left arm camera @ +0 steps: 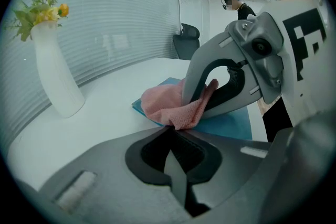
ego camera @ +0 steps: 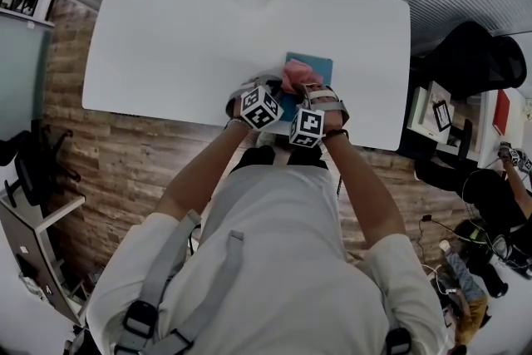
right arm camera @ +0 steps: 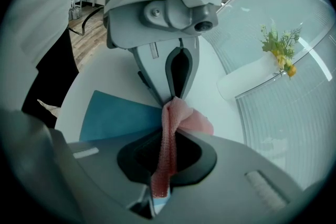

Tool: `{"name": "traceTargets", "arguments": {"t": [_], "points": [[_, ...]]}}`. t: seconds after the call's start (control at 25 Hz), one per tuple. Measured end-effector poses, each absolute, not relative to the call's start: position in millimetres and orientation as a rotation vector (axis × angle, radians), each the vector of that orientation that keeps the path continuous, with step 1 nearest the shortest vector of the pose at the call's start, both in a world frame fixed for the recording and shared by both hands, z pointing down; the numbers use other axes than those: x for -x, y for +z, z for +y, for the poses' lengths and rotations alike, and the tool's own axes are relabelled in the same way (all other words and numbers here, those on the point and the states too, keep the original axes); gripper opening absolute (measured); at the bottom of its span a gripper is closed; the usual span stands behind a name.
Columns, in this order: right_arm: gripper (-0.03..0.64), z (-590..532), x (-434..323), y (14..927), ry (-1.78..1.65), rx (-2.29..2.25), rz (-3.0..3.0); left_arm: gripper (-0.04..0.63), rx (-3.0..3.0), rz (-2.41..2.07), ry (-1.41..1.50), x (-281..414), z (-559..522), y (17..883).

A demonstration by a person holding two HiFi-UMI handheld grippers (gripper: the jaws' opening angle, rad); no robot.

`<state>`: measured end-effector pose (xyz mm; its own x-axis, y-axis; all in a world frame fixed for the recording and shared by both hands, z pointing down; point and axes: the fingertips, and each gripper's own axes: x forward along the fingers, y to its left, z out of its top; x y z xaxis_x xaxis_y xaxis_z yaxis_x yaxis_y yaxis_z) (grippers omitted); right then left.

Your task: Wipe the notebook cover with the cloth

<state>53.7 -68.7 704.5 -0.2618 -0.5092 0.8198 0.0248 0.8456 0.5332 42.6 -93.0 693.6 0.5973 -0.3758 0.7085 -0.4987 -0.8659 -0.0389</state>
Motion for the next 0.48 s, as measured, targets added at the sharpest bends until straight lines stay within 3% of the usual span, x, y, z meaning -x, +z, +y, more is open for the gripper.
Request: {"name": "traceTargets", "arguments": {"t": [0.48], "points": [[0.009, -55.0, -52.1, 700.5, -0.524, -0.369, -1.776, -0.005, -2.658, -0.734, 1.123, -42.1, -93.4, 693.1]]}}
